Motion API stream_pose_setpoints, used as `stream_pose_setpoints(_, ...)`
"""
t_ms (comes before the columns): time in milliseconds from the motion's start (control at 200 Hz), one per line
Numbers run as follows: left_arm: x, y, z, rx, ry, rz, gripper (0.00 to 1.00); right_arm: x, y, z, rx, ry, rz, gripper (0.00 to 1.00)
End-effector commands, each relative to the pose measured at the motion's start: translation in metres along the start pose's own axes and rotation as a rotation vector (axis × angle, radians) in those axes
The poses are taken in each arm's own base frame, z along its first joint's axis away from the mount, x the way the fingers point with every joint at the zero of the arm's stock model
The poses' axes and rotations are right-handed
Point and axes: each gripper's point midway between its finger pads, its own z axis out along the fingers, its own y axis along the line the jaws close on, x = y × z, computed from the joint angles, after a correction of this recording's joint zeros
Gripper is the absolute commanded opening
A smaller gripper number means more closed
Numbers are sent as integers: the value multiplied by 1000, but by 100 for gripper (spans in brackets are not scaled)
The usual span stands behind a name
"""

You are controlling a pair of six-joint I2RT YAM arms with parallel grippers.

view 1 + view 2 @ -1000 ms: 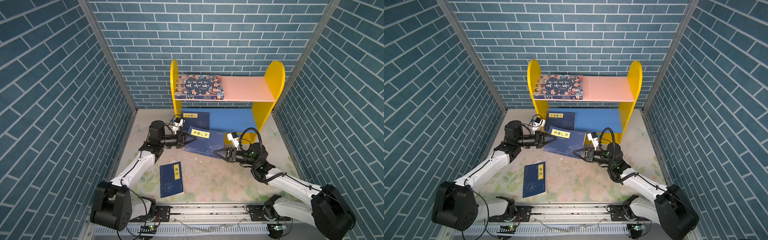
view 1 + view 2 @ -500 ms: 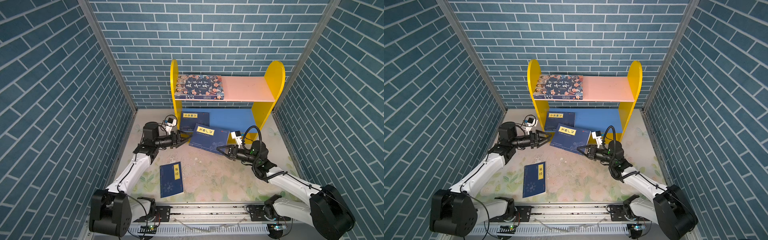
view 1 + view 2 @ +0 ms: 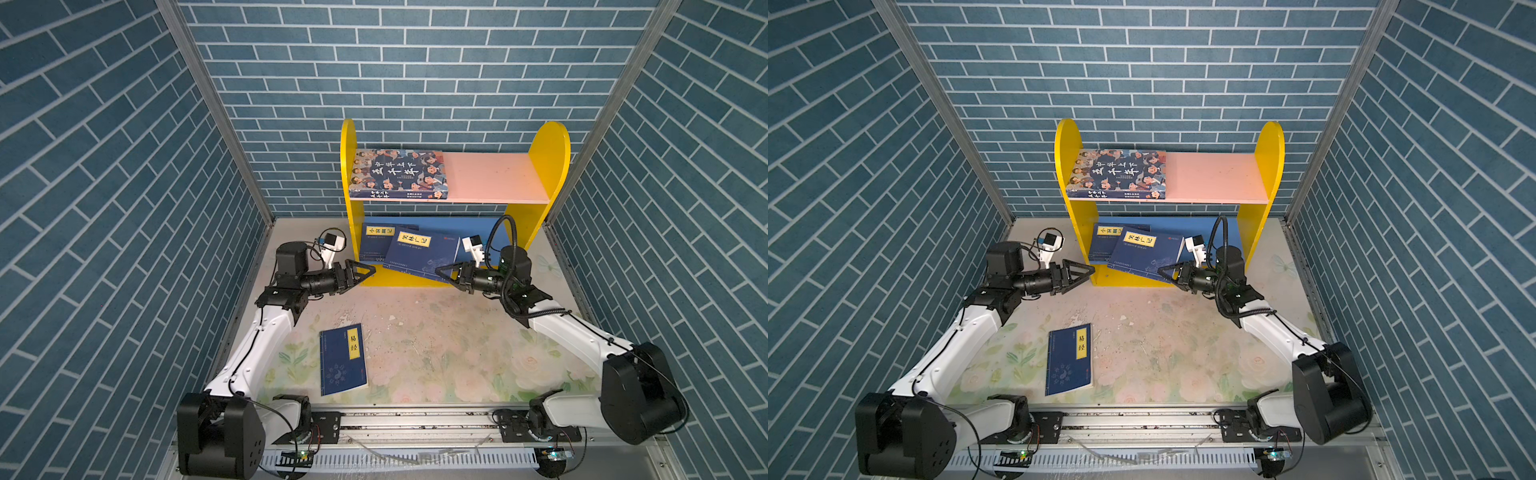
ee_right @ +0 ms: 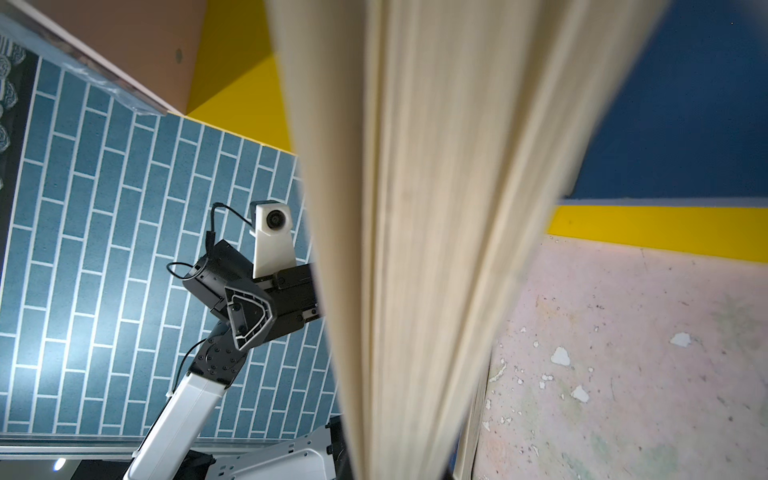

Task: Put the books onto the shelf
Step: 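Push the book onto the blue shelf stack with the right gripper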

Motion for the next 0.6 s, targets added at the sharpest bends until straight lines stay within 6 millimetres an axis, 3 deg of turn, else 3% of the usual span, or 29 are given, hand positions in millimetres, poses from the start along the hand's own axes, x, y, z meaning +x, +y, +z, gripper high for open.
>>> stream_pose_setpoints(0,-4,-8,-5,5,-12,47,82,-12,10,9,-60,24,-79,0)
stream_pose_setpoints(305,-4,-5,-5,2,-14,47,82,-43,-3,38,-140,7,-68,0)
stream_pose_setpoints(595,-4,-3,-6,-4,-19,44,83,-59,-13,58,-182,28,-29,0)
